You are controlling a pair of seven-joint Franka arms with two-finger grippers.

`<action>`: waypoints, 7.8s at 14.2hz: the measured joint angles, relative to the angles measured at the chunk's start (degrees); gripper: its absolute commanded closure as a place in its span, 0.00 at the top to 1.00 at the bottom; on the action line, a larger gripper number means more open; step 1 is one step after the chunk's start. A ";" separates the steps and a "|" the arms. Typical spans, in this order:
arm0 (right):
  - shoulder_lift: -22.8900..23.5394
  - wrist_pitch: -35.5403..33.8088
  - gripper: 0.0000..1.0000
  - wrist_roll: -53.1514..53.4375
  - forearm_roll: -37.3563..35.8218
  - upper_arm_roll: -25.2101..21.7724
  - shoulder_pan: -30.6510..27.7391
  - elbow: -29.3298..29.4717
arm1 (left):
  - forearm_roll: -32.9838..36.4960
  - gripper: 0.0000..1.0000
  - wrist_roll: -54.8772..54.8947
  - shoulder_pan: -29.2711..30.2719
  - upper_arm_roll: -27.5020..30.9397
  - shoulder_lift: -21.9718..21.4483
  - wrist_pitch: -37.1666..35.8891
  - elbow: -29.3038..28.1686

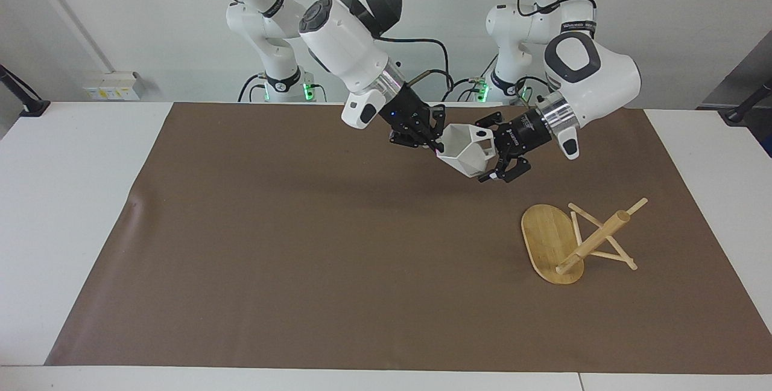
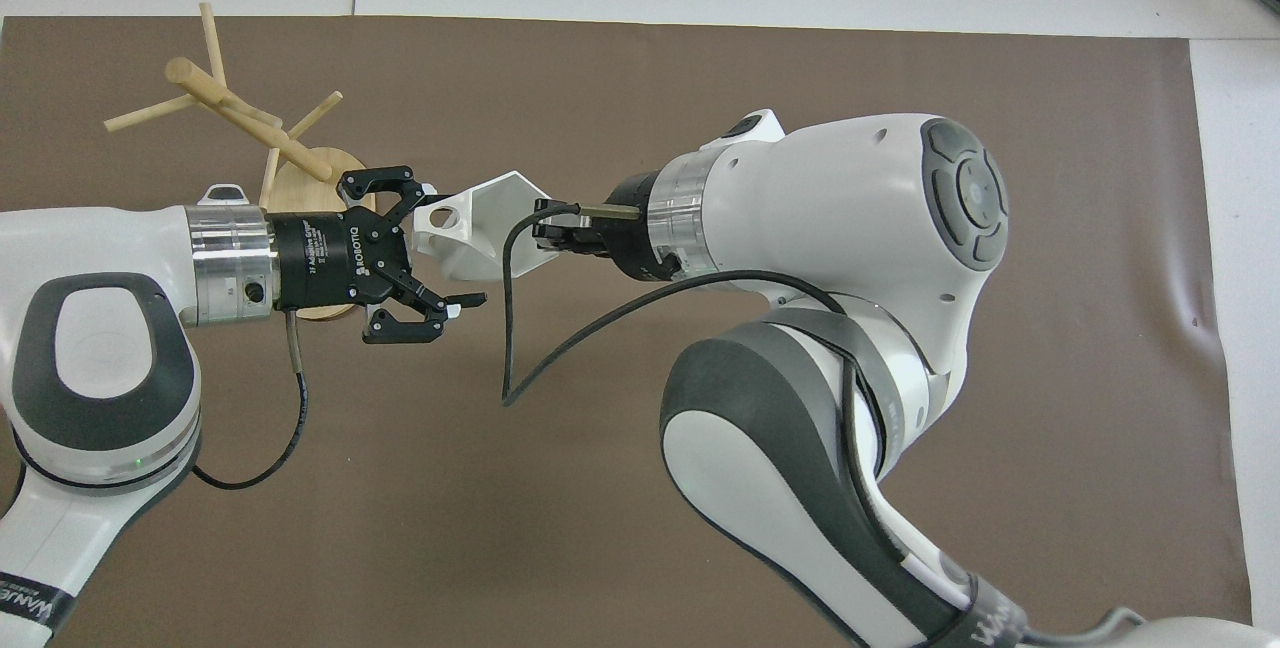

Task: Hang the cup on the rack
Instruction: 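Close the left gripper on the cup held by the right gripper, then open the right gripper and withdraw it while the left gripper holds cup, then move the cup with the left gripper onto a wooden rack peg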

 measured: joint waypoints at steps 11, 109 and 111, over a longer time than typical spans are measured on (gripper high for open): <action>0.00 0.12 0.09 -0.67 0.00 -0.01 -0.05 0.05 | 0.07 0.00 0.67 -0.05 -0.07 0.04 -0.20 0.11; -13.89 -44.65 1.00 -23.63 -23.24 -41.83 -2.50 3.72 | 5.22 0.29 -44.17 2.98 1.43 5.94 36.08 -2.83; -13.89 -44.65 1.00 -23.63 -23.24 -41.93 -2.85 3.72 | 5.22 1.00 -44.17 2.99 1.42 5.94 36.11 -2.83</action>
